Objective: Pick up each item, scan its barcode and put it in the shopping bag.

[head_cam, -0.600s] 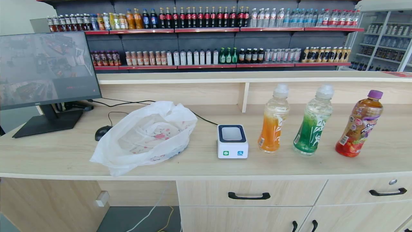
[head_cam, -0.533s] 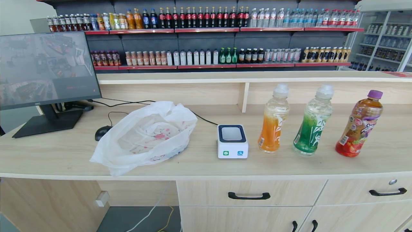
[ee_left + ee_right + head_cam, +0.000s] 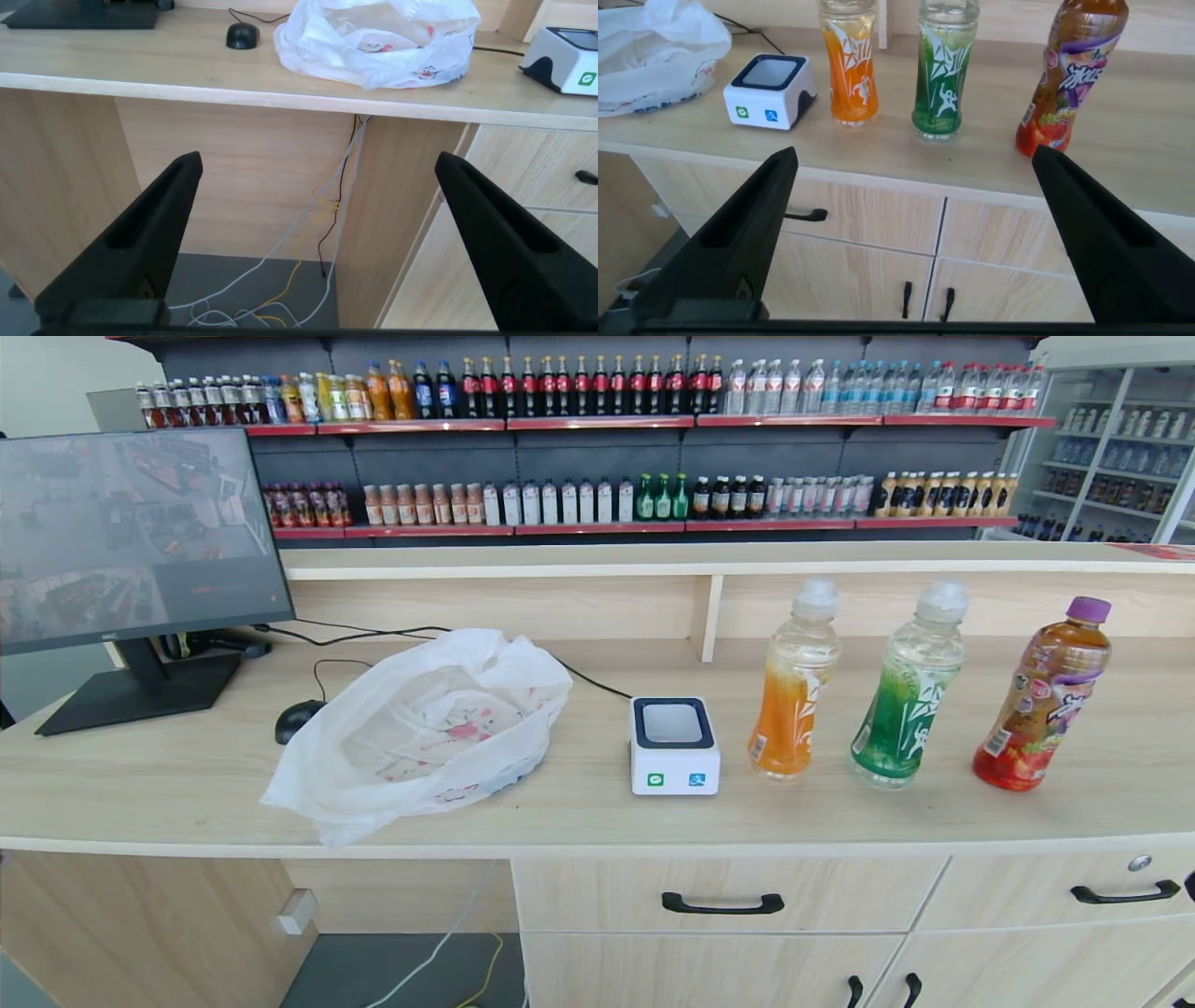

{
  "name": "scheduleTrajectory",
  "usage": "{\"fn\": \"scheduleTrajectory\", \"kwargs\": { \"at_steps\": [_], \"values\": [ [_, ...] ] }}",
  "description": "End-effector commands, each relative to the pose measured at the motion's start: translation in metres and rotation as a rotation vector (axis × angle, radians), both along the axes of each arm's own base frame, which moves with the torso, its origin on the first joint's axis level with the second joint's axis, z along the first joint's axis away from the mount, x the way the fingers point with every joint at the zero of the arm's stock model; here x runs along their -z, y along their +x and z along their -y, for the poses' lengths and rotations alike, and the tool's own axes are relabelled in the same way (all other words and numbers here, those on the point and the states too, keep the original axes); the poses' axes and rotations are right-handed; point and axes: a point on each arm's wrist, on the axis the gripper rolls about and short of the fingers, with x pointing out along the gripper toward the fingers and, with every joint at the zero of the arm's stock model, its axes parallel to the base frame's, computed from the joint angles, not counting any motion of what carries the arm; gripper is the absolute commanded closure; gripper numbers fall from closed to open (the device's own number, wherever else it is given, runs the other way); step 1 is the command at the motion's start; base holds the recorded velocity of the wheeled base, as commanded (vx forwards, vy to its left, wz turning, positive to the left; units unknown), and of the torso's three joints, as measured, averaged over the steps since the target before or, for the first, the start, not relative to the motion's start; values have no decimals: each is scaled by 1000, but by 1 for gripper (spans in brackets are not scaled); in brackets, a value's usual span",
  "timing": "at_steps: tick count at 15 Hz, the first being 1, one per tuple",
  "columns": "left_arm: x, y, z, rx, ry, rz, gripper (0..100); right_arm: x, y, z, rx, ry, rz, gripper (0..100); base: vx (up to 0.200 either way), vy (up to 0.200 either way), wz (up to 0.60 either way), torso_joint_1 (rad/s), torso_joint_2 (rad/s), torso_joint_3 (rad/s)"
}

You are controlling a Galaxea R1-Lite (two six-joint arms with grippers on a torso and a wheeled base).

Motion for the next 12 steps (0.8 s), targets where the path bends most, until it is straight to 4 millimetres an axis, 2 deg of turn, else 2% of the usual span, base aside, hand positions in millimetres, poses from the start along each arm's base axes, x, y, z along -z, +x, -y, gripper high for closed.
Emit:
{"fn": "scheduleTrajectory", "kwargs": {
  "at_steps": [1, 3, 7, 11, 12],
  "values": [
    [0, 0, 0, 0, 0, 1, 0, -12, 42, -3, -13, -45, -97, 0, 0, 0, 0, 0, 0, 0],
    [0, 0, 0, 0, 0, 0, 0, -20, 65, -5, -19, -76, -137, 0, 0, 0, 0, 0, 0, 0],
    [0, 0, 0, 0, 0, 1, 0, -22, 104, -16, -99, -109, -175, 0, 0, 0, 0, 0, 0, 0],
    [0, 0, 0, -2, 0, 1, 0, -31, 140, -60, -219, -50, -83, 0, 0, 0, 0, 0, 0, 0],
    [0, 0, 0, -2, 0, 0, 0, -33, 159, -81, -192, -41, -35, 0, 0, 0, 0, 0, 0, 0]
  ]
}}
